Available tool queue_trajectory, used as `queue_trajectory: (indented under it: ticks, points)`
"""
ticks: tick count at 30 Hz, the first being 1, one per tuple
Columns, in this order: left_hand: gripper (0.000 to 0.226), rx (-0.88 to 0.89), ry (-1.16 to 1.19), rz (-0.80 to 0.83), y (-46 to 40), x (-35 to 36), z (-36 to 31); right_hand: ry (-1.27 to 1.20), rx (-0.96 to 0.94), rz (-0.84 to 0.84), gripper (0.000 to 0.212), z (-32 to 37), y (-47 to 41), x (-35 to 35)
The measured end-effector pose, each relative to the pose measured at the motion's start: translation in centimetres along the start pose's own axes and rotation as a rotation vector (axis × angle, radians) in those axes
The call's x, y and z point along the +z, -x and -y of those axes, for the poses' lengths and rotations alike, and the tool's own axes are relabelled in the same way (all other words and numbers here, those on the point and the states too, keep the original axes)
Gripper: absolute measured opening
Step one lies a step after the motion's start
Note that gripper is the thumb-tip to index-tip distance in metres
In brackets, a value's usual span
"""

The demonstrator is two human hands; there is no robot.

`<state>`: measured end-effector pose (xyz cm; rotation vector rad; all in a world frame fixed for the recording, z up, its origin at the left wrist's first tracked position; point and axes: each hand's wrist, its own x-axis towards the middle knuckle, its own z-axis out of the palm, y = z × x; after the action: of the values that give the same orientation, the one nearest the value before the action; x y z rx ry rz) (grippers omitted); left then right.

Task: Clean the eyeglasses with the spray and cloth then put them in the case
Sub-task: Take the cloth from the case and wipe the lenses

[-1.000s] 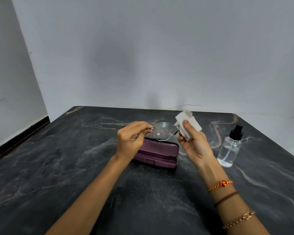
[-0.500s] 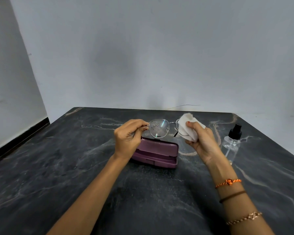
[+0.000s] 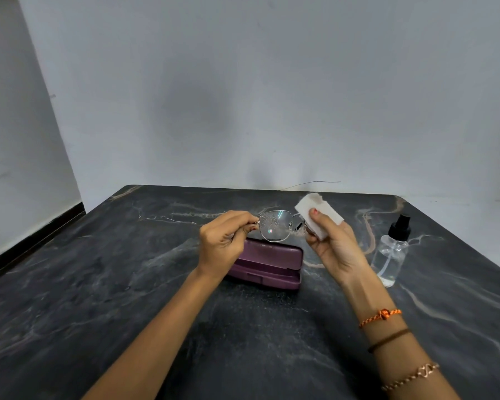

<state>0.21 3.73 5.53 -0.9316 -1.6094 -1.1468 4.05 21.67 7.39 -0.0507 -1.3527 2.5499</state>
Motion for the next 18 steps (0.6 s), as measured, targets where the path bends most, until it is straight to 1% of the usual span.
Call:
queue_trajectory:
  ticks: [4, 6, 8, 11, 14, 16, 18]
  points:
    - [0.007, 0.005, -0.022, 0.013, -0.2, -0.3, 0.3, 0.249, -0.008, 0.045, 0.011, 0.7, -0.2, -0.8]
    - [0.007, 0.006, -0.041, 0.022, -0.3, -0.4, 0.3, 0.343, -0.009, 0.028, 0.011, 1.0, -0.2, -1.1]
    - [0.006, 0.001, -0.055, 0.015, -0.4, -0.5, 0.3, 0.378, -0.015, 0.0, 0.009, 1.0, -0.1, -1.1]
    - [0.004, -0.007, -0.059, -0.009, -0.4, -0.7, 0.4, 0.275, -0.006, -0.038, 0.006, 0.7, -0.1, -0.7]
    - [0.005, 0.024, -0.067, -0.012, -0.5, -0.7, 0.3, 0.062, 0.035, -0.06, 0.004, 0.1, 0.0, -0.1]
    - [0.008, 0.06, -0.066, 0.005, -0.4, -0.5, 0.2, -0.097, 0.063, -0.046, 0.002, -0.1, 0.2, 0.1]
    - [0.011, 0.086, -0.059, 0.033, -0.1, -0.2, 0.1, -0.217, 0.067, -0.029, 0.009, -0.2, 0.3, 0.2]
